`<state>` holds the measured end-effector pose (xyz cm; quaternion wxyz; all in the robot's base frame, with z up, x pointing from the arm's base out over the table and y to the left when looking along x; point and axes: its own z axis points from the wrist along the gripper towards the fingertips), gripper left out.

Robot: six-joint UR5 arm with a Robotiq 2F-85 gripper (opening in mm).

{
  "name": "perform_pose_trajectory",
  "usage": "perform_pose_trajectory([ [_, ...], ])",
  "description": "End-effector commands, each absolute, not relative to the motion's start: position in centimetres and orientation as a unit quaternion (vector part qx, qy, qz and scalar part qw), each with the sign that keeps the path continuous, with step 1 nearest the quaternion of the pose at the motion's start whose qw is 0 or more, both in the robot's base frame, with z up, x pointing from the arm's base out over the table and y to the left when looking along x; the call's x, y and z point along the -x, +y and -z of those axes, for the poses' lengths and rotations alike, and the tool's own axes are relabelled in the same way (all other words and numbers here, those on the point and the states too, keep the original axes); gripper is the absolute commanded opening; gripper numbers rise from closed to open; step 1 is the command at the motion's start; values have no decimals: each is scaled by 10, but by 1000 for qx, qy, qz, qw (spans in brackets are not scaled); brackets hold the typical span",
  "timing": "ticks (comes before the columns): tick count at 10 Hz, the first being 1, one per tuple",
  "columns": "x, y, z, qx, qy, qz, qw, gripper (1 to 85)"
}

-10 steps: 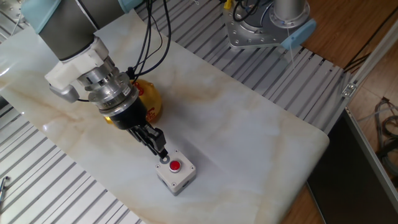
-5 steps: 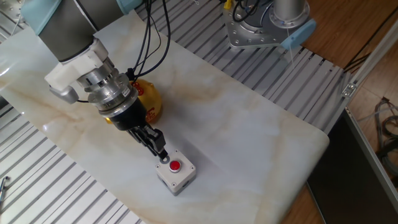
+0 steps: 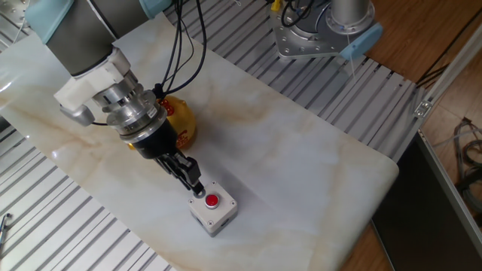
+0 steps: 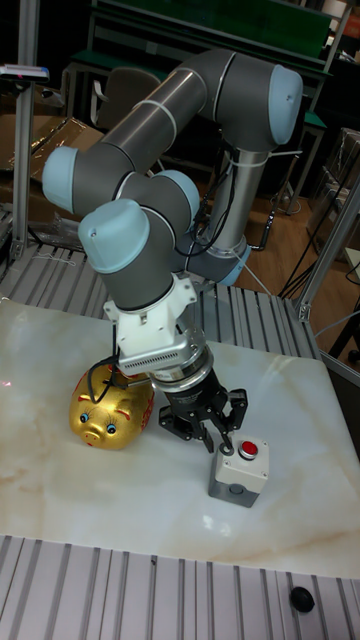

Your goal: Drop coins into a piggy bank

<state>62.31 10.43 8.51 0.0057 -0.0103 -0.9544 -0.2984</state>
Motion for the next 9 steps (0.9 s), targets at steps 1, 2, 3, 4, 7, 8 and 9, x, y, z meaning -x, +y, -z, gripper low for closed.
perform_pose_trajectory([
  [1, -625, 108, -89, 15, -950, 310, 3, 300],
  [2, -626, 108, -89, 16, -950, 311, 3, 300],
  [3, -625, 107, -89, 16, -950, 311, 3, 300],
  [4, -625, 107, -88, 16, -950, 312, 3, 300],
  [7, -626, 107, -88, 15, -949, 315, 1, 300],
  [8, -626, 109, -89, 16, -948, 319, 1, 297],
  [9, -626, 109, -89, 16, -948, 319, 1, 297],
])
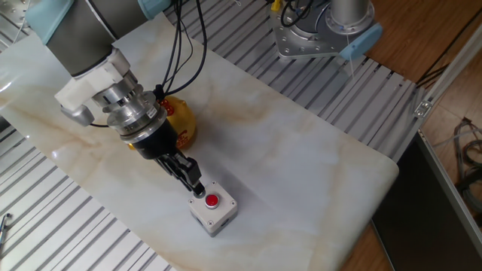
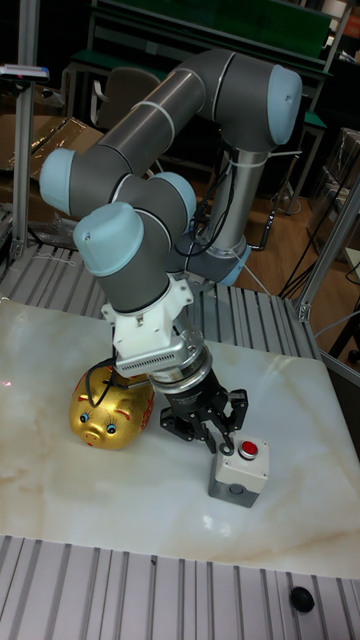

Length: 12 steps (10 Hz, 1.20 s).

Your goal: Drop coins into a piggy bank

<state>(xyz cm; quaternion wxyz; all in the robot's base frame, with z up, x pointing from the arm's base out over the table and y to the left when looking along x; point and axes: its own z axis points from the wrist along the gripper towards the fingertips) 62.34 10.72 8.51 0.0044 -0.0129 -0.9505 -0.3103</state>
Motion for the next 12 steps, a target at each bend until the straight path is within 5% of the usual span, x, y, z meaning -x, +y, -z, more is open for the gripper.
perform_pose_trajectory([
  [1, -626, 111, -90, 18, -946, 323, 2, 297],
  [12, -626, 112, -87, 15, -944, 329, -4, 287],
])
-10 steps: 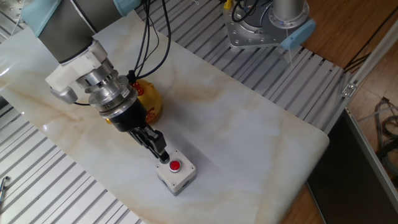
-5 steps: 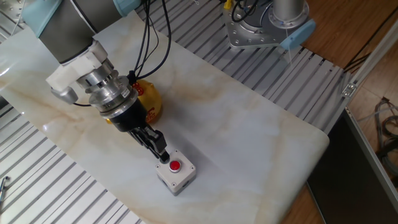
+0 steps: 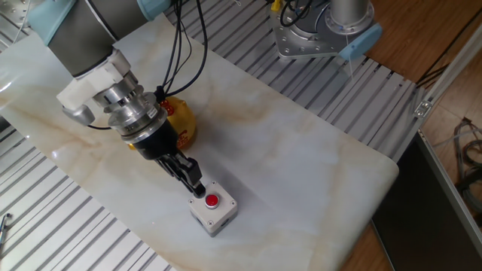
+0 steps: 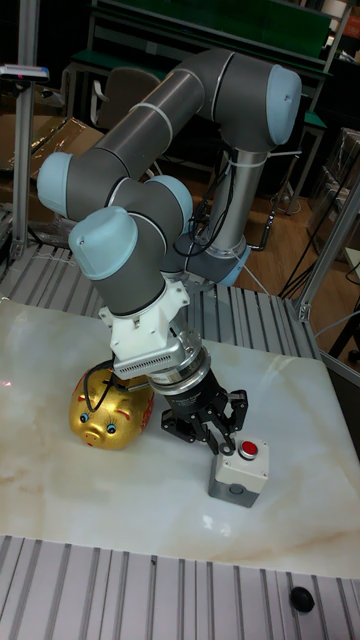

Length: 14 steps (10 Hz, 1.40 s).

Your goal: Drop coins into a piggy bank

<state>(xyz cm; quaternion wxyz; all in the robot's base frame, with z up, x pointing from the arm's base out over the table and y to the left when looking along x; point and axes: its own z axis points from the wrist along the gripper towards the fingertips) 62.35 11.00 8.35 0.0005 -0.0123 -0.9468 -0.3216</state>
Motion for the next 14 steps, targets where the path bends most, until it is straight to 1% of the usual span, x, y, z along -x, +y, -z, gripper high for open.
perform_pose_trajectory([
  [1, -626, 112, -87, 14, -944, 329, -4, 287],
  [14, -627, 115, -83, 17, -943, 333, -8, 273],
])
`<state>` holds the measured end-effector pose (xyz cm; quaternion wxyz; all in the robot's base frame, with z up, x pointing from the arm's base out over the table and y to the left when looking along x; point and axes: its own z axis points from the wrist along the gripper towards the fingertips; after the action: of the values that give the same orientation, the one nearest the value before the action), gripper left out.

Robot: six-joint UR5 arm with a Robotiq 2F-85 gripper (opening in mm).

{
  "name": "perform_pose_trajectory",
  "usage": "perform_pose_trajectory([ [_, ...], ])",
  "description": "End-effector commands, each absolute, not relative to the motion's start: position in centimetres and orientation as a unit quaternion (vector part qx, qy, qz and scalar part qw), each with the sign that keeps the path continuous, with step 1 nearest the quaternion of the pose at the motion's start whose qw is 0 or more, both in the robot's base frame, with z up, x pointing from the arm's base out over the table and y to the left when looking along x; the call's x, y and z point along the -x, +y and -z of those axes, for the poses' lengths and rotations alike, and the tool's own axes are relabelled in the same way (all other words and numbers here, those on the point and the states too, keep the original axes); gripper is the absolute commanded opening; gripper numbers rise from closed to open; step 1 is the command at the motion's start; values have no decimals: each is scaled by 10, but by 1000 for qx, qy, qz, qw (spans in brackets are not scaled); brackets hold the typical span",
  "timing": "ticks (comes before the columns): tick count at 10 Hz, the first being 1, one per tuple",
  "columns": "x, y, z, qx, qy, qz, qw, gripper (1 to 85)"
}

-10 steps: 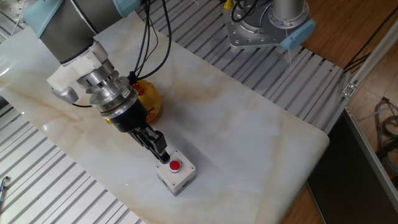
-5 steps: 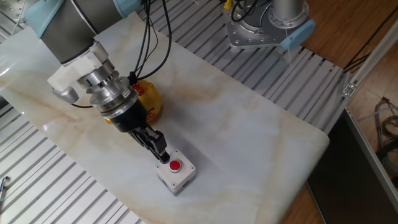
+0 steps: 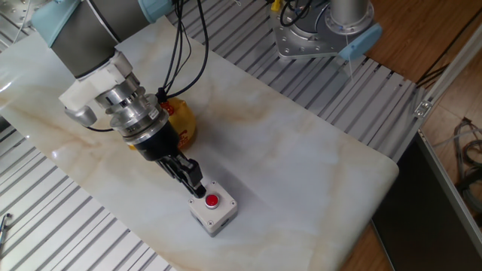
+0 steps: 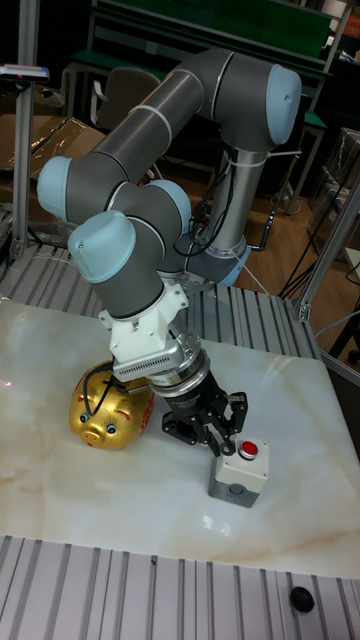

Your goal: Drop coins into a piggy bank

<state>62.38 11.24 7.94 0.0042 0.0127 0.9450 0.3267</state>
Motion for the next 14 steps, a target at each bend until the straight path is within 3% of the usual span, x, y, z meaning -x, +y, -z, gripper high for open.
perform_pose_trajectory([
  [1, -627, 115, -82, -18, 943, -333, 8, 270],
  [10, -622, 100, -85, -22, 944, -330, 1, 140],
  [14, -625, 100, -82, -45, 951, -305, -9, 10],
])
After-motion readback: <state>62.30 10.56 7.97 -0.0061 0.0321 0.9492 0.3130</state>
